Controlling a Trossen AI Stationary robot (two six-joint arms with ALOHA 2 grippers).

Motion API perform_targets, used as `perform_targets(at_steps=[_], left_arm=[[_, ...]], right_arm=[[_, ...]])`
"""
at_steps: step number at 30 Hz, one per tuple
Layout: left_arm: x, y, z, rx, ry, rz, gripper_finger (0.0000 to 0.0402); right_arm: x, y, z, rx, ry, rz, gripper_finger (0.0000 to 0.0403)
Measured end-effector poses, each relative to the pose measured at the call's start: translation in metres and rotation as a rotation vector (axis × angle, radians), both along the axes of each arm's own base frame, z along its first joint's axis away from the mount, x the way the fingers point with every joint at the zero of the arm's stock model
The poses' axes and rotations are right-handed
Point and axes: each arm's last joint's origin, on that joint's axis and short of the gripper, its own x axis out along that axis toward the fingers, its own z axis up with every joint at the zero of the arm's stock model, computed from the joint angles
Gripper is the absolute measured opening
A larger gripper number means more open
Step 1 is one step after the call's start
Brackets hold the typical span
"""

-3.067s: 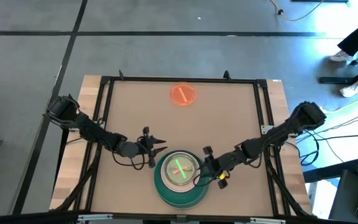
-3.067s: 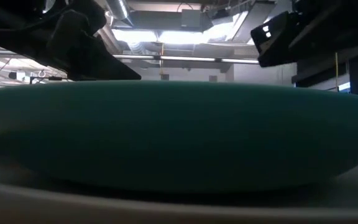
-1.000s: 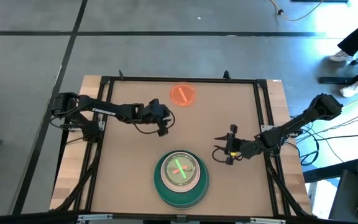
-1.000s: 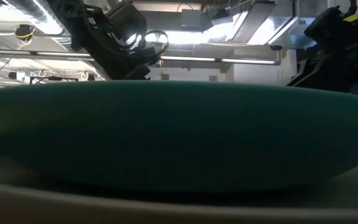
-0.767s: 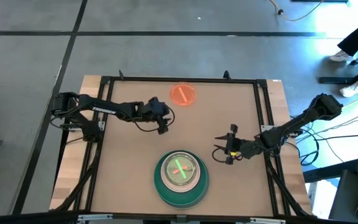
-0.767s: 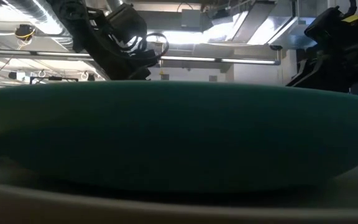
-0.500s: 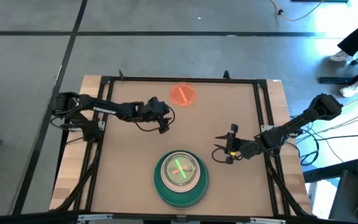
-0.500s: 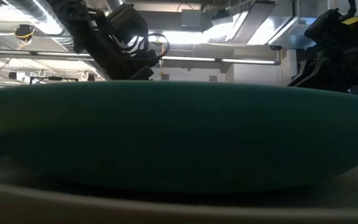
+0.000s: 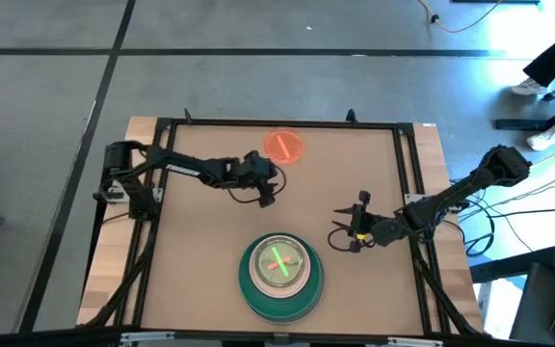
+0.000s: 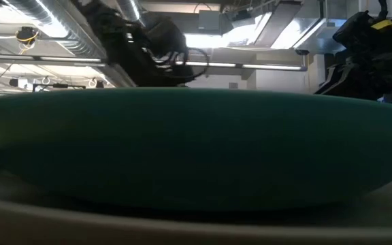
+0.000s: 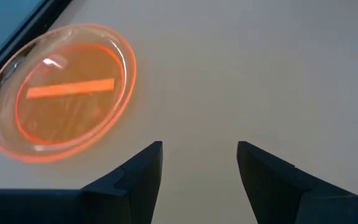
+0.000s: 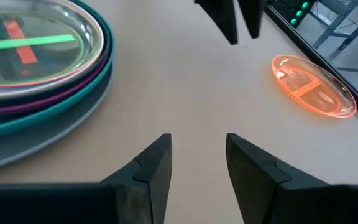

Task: Stack plastic plates
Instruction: Stack the orange transparent plate on top of the green transparent plate

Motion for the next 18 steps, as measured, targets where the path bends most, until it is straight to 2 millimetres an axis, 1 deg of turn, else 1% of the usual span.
perform_targets(at_steps=[4, 7, 11, 14, 18], left_arm=[[0.016, 0.011, 0.001, -0.012, 0.065, 0.023, 0.0202], [0.026, 0.020, -0.003, -0.022, 0.131, 0.043, 0.0202], [0.036, 0.029, -0.007, -0.034, 0.179, 0.061, 0.0202], [0.038, 0.034, -0.010, -0.041, 0.208, 0.072, 0.0202], [0.040, 0.039, -0.011, -0.018, 0.202, 0.102, 0.0202]], right_arm=[[0.000, 0.000, 0.000, -0.003, 0.006, 0.001, 0.0145], [-0.001, 0.000, -0.001, -0.004, 0.014, -0.001, 0.0145], [-0.001, -0.001, -0.002, -0.007, 0.021, -0.002, 0.0145], [-0.001, -0.001, -0.002, -0.005, 0.018, -0.002, 0.0145], [-0.001, -0.001, -0.002, -0.006, 0.020, -0.003, 0.0145]])
